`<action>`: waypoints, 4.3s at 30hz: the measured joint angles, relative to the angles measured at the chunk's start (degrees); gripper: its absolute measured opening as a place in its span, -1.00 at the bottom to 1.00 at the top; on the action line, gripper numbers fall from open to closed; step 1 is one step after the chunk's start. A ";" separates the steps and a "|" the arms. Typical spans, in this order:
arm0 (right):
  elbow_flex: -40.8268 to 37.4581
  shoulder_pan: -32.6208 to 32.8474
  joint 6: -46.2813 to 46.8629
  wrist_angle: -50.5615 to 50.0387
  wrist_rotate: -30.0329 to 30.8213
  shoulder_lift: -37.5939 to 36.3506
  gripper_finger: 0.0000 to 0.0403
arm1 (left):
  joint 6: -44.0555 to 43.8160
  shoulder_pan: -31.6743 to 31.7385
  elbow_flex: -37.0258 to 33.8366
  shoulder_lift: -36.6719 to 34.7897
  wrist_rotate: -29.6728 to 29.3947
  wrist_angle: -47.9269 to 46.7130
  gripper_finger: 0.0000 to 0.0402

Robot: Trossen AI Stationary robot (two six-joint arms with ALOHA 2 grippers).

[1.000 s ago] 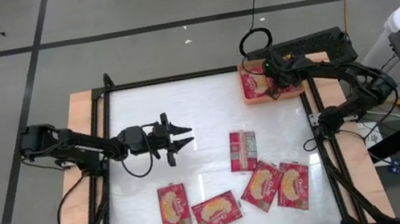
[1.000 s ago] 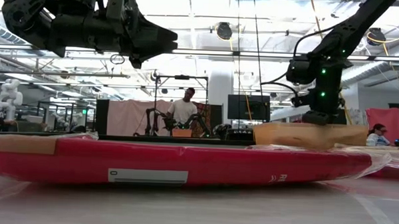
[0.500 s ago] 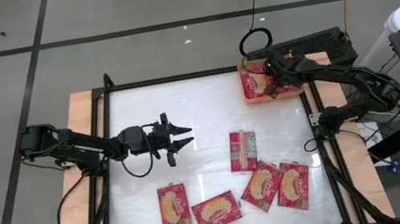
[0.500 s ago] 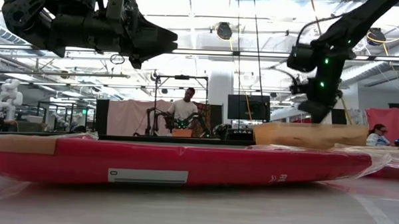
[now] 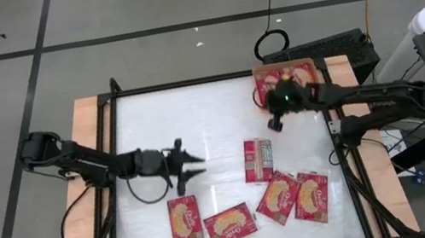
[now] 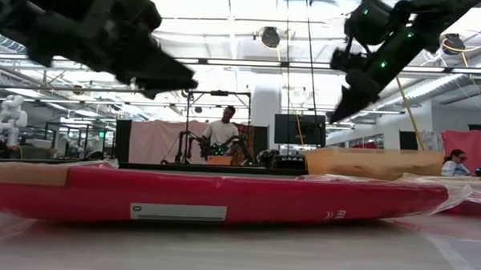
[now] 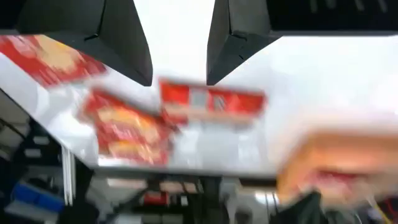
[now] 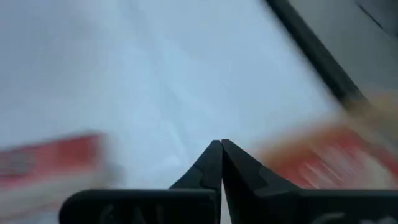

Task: Sort popcorn bags into baskets
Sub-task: Put the red popcorn bag into the orange bin

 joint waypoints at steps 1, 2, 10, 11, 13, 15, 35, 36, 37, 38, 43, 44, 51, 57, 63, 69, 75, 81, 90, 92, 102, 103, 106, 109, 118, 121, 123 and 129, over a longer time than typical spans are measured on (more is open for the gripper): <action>-1.20 1.84 -0.54 3.50 -2.03 -0.16 -1.00 | -1.44 -1.97 0.00 0.00 -1.30 -1.74 -0.23; -2.46 3.55 -1.14 7.03 -3.54 -0.24 -1.00 | -3.16 -3.94 0.00 0.00 -2.62 -3.62 -0.23; -11.72 12.19 -7.16 26.81 -5.43 -0.23 -1.00 | -14.21 -13.47 0.00 0.00 -7.16 -12.51 -0.20; -12.62 12.92 -7.18 28.37 -5.41 -0.26 -1.00 | -15.48 -13.62 0.02 0.00 -7.13 -13.73 -0.17; -14.65 14.40 -6.85 31.16 -5.41 -0.26 -1.00 | -17.88 -13.74 0.02 0.00 -7.30 -16.60 -0.05; -16.71 15.90 -5.93 34.35 -5.41 -0.21 -1.00 | -20.04 -13.56 0.02 0.00 -7.24 -19.86 0.10; -23.89 21.87 -3.94 47.78 -1.93 -0.21 -1.00 | -11.27 -8.56 -0.04 1.51 10.54 -28.85 -0.49; -23.89 21.80 -4.09 48.13 -1.71 0.00 -1.00 | -9.61 -8.51 -0.04 1.44 10.74 -27.71 -0.63; -23.89 21.81 -4.08 48.59 -1.00 0.18 -1.00 | -7.78 -8.24 -0.02 1.44 10.47 -26.94 -0.78; -23.89 21.81 -3.88 48.85 -0.48 0.21 -1.00 | -6.29 -7.92 -0.02 1.44 10.03 -26.74 -0.89; -23.87 21.81 0.22 53.93 0.93 0.55 -1.00 | -3.64 -4.69 -0.04 0.31 4.98 -24.60 -0.94; -23.88 21.80 1.23 55.27 1.85 0.63 -1.00 | -2.66 -3.89 -0.04 -0.17 4.31 -23.35 -0.96; -23.87 21.77 4.12 61.17 7.04 0.66 -1.00 | 1.12 0.43 -0.04 -3.23 3.79 -22.66 -0.97; -22.69 21.78 8.16 61.35 8.60 4.38 -0.99 | 3.56 2.52 -0.04 -4.17 -1.01 -18.80 -0.99; -15.46 23.26 15.96 60.69 8.17 17.09 -0.80 | 6.54 5.48 -0.04 -4.22 -4.36 -14.15 -0.99; -5.71 23.81 19.36 61.05 2.82 30.41 -0.46 | 8.77 8.41 -0.04 -4.22 -4.79 -9.97 -0.99; 4.40 23.82 22.77 61.10 -2.30 41.36 -0.15 | 9.72 10.43 -0.04 -4.22 -4.90 -8.40 -1.00; 10.05 23.77 24.40 61.36 -3.11 47.54 -0.01 | 9.67 10.22 -0.02 -4.22 -4.90 -8.30 -1.00; 14.96 22.89 24.32 63.40 -9.68 51.59 -0.45 | 9.99 9.92 -0.02 -4.22 -4.81 -7.27 -0.99; 15.06 22.37 23.47 63.30 -9.68 51.54 -0.69 | 9.98 9.82 -0.02 -4.22 -4.75 -6.17 -0.98; 15.04 18.45 17.25 49.50 -13.27 44.53 -0.89 | 10.36 9.76 0.19 -8.75 -4.50 -1.69 -0.63; 15.04 17.98 15.90 46.38 -14.37 42.66 -0.92 | 10.28 9.77 0.17 -9.64 -4.59 -1.49 -0.58; 15.92 17.24 12.53 37.44 -15.88 37.92 -0.97 | 8.64 10.48 0.20 -11.43 -4.61 -1.21 -0.41; 17.76 17.11 9.18 30.95 -15.91 34.79 -0.96 | 4.60 11.69 0.20 -11.87 -2.47 -1.29 -0.19; 23.41 17.09 -0.14 25.81 -14.61 34.12 -0.95 | 2.23 13.22 4.81 -11.81 3.16 -13.18 0.21; 23.60 17.09 -3.20 26.44 -12.43 34.12 -0.95 | 4.15 13.24 6.86 -11.51 3.04 -18.80 0.07; 23.60 17.05 -4.77 26.88 -12.33 34.12 -0.95 | 5.94 13.24 7.30 -10.98 3.07 -19.50 -0.14; 23.60 17.63 -5.12 27.55 -0.48 34.12 -0.90 | 8.24 12.93 7.34 -11.24 1.68 -18.74 -0.92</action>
